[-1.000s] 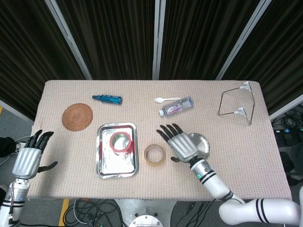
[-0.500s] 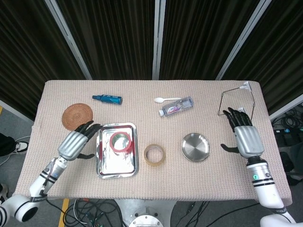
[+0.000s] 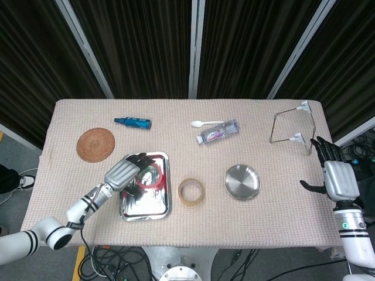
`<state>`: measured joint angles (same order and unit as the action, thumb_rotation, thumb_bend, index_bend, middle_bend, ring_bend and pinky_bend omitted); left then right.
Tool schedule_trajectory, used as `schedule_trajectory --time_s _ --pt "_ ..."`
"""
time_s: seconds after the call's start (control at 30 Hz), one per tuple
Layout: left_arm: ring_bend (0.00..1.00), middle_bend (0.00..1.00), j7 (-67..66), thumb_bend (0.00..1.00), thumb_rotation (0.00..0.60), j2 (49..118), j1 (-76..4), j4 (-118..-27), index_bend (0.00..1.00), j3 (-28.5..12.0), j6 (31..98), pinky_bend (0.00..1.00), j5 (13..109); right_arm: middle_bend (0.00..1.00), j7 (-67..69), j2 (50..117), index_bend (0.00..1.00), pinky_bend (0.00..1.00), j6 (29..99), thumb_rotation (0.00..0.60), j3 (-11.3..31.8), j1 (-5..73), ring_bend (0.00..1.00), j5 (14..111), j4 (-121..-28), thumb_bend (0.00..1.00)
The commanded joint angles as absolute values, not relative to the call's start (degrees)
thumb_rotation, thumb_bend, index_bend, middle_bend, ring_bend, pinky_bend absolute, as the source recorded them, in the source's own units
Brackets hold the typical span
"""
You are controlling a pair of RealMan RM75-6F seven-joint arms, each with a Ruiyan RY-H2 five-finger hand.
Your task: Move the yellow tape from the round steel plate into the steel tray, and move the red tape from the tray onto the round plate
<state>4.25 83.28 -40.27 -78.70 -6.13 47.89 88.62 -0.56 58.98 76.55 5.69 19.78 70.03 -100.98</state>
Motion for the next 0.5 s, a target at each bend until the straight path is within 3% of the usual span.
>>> schedule_trajectory --time_s 0.03,0.27,0.5 --pt "0.0 0.08 4.48 0.05 0.6 83.73 -42.18 -77.59 0.08 -6.05 46.19 0.16 88.09 0.0 -0.29 59.15 0.0 0.04 76.33 0.6 5.93 19.39 0.0 70.29 -100.48 0.06" --pt "0.0 0.1 3.49 0.07 0.6 84.46 -44.72 -76.14 0.09 -5.67 44.3 0.16 87.34 0.0 -0.01 59.76 0.0 0.04 75.89 0.6 6.71 18.54 0.0 70.17 -99.18 0.06" --pt "0.05 0.21 1.92 0.14 0.6 84.97 -45.38 -75.64 0.21 -5.26 44.67 0.17 86.19 0.0 -0.43 60.14 0.0 0.04 75.93 0.6 7.49 17.84 0.0 70.08 -98.43 0.06"
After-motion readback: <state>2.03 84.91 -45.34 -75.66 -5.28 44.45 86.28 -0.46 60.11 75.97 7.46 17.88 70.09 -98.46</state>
